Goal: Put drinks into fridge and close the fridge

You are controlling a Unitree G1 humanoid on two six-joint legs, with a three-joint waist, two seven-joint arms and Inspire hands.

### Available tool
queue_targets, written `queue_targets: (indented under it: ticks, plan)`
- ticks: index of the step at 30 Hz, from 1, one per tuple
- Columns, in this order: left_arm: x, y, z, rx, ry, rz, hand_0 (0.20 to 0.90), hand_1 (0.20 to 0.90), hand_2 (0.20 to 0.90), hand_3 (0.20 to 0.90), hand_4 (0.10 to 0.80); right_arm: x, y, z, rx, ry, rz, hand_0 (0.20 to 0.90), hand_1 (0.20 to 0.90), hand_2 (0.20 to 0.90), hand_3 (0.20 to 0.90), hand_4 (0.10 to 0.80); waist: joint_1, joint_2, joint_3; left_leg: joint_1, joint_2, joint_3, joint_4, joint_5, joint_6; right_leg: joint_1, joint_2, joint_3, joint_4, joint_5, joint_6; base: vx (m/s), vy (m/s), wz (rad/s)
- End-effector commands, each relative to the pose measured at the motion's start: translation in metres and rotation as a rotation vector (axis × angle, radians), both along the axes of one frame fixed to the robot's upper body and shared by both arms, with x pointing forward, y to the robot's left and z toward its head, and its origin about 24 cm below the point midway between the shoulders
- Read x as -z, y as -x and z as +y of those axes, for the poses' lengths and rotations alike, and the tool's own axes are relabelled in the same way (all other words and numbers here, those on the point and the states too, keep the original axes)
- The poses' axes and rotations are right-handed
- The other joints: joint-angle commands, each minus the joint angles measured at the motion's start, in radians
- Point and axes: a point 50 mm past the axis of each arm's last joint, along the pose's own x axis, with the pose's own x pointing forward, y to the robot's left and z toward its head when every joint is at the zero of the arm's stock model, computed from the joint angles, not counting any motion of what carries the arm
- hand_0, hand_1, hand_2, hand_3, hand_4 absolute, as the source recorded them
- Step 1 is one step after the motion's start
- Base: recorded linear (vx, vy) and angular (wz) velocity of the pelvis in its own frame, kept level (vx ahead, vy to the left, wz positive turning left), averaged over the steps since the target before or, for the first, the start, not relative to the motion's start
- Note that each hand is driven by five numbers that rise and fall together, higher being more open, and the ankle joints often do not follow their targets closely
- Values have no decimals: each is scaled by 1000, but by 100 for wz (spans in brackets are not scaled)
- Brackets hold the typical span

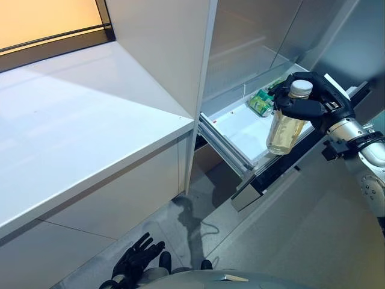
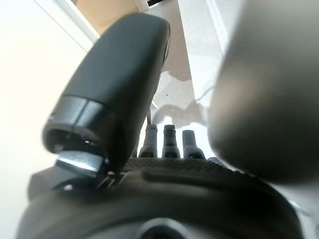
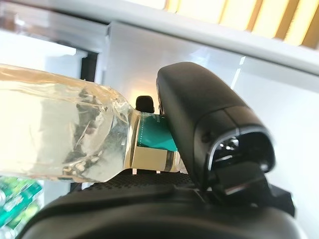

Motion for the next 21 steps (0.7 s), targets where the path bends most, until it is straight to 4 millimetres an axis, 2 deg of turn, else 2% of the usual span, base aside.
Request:
queue_targets:
  ticks: [1,12,18,21]
  plan:
    - [2,13,3,75,-32,30,900,900,900,900,800,-112,5,12,-61,86,-446,300,300,300,200,100,69,-34,-84,15,-40,3,7,-97,19,-58,7,-26,15,61,63,106,-14,2]
    - [0,22,17,76,-122,63,900,900,900,900,800,-112,-28,10,-54,144,-340,300,300,300,200,100,136,-61,-67,9,-43,-35,12,-95,22,-44,8,-51,12,55,57,101,-23,7]
    - [-3,25,25,86,-168,72,900,900,900,900,800,-101,-46,6,-11,165,-265,300,300,300,200,100,173,-71,-48,0,-42,-57,15,-92,22,-41,10,-62,10,53,53,87,-30,13]
    - [-5,19,26,81,-180,75,900,900,900,900,800,-86,-55,4,35,210,-199,300,300,300,200,100,187,-69,-32,-4,-42,-70,16,-88,22,-40,9,-65,11,55,55,79,-8,13]
